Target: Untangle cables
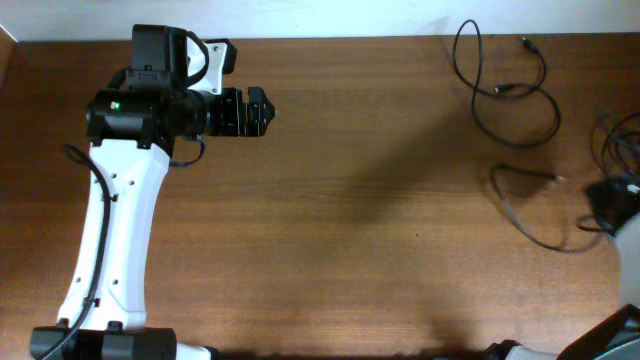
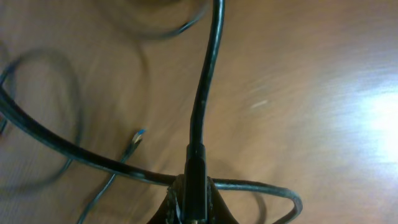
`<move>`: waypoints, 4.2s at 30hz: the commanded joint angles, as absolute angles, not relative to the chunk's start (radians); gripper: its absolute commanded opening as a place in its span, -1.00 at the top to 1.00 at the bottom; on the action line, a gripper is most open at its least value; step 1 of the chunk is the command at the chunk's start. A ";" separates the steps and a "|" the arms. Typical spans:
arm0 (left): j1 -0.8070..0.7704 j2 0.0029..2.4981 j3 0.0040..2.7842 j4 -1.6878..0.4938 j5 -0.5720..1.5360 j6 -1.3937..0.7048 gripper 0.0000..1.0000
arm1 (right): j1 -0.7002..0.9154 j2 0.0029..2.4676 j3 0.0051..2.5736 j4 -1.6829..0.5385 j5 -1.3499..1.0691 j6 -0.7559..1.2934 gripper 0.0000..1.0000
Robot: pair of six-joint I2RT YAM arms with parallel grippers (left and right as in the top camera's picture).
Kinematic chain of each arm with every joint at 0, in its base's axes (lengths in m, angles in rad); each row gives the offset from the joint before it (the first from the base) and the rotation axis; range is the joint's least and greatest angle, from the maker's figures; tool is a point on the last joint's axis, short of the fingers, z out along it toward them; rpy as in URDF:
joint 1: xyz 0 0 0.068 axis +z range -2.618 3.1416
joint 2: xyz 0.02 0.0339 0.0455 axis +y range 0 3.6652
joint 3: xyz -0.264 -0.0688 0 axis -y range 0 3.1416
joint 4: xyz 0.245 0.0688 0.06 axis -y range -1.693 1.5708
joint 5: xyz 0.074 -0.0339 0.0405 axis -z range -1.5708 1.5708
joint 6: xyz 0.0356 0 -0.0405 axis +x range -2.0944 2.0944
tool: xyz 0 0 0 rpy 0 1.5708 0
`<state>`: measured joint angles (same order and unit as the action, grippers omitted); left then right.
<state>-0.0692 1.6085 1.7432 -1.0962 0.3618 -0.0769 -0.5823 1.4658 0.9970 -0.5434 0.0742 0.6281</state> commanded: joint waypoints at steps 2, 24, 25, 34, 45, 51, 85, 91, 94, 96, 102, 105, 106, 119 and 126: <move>-0.069 1.616 1.752 -1.093 0.360 -0.090 -0.98 | -0.364 1.569 1.006 -0.508 0.179 0.602 0.59; -0.070 1.616 1.752 -1.093 0.360 -0.090 -0.98 | -0.312 1.820 1.024 -0.328 0.096 0.209 -0.92; -0.069 1.616 1.752 -1.093 0.360 -0.090 -0.98 | -0.312 1.845 1.024 -0.334 0.129 0.210 -0.76; -0.069 1.616 1.752 -1.093 0.360 -0.090 -0.98 | -0.407 1.855 1.025 -0.574 0.427 0.532 0.92; -0.070 1.616 1.752 -1.093 0.360 -0.090 -0.98 | -0.368 1.504 1.079 -0.591 0.125 0.402 0.92; -0.069 1.616 1.752 -1.093 0.360 -0.090 -0.98 | -0.368 1.195 1.115 -0.616 0.085 0.348 0.92; -0.069 1.616 1.752 -1.093 0.360 -0.090 -0.98 | -0.431 1.316 1.732 -1.291 0.972 0.524 0.92; -0.069 1.616 1.752 -1.093 0.360 -0.090 -0.98 | -0.297 1.484 1.628 -1.312 0.857 0.533 0.92; -0.069 1.616 1.752 -1.093 0.360 -0.090 -0.98 | -0.281 1.655 1.600 -1.313 0.724 0.532 0.92; -0.069 1.616 1.752 -1.093 0.360 -0.090 -0.98 | -0.281 1.753 1.600 -1.309 0.608 0.532 0.92; -0.069 1.616 1.752 -1.093 0.360 -0.090 -0.98 | -0.281 1.890 1.600 -1.276 0.399 0.532 0.92; -0.069 1.616 1.752 -1.093 0.360 -0.090 -0.98 | -0.284 1.889 1.601 -1.276 0.405 0.531 -0.19; -0.069 1.616 1.752 -1.093 0.360 -0.090 -0.98 | -0.283 1.884 1.606 -1.281 0.408 0.531 -0.39; -0.069 1.616 1.752 -1.093 0.360 -0.090 -0.98 | -0.281 1.213 1.704 -1.367 0.156 0.360 -0.97; -0.069 1.616 1.752 -1.093 0.360 -0.090 -0.98 | -0.281 0.752 1.704 -1.506 -0.082 0.161 -0.97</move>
<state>-0.0692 1.6104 1.7432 -1.0958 0.3618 -0.0772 -0.2871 0.8436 1.6993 -1.4773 -0.0185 0.2134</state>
